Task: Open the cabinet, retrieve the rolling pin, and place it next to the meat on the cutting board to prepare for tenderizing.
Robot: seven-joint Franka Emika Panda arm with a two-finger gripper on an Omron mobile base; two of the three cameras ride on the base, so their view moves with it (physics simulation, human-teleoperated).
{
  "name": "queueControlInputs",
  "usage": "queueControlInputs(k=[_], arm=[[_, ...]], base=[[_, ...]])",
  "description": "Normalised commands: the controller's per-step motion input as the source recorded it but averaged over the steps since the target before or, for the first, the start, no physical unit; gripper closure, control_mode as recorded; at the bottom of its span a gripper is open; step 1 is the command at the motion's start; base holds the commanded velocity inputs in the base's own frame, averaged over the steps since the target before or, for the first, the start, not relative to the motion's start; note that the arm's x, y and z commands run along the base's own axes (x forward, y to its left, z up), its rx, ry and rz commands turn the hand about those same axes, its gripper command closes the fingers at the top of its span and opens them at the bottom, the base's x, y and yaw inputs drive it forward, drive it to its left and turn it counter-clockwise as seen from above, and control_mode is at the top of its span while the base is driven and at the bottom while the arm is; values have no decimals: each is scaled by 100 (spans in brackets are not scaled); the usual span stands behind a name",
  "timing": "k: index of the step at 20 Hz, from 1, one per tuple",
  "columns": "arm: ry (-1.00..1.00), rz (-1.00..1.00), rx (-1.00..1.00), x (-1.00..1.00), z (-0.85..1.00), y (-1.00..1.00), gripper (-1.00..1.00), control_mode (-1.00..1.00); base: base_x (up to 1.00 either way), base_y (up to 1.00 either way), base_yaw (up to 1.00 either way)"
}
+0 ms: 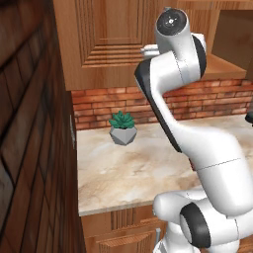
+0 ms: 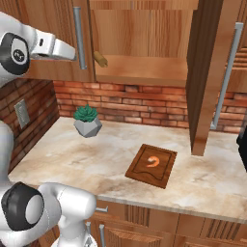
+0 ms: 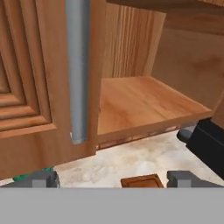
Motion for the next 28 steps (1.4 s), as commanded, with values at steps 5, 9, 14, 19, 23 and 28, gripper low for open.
queueControlInputs(k=[5,9,14,19,23,28], arm=[[0,4,12,46,0,0,-100,-100],[-2,4,7,39,0,0,-100,-100],[-6,6,1,34,0,0,-100,-100],[-3,7,0,36,0,0,-100,-100],[-1,7,0,30,0,0,-100,-100],[0,5,0,19,0,-4,-100,-100]], base=[[0,0,0],[0,0,0],[0,0,0],[0,0,0],[0,0,0],[0,0,0]])
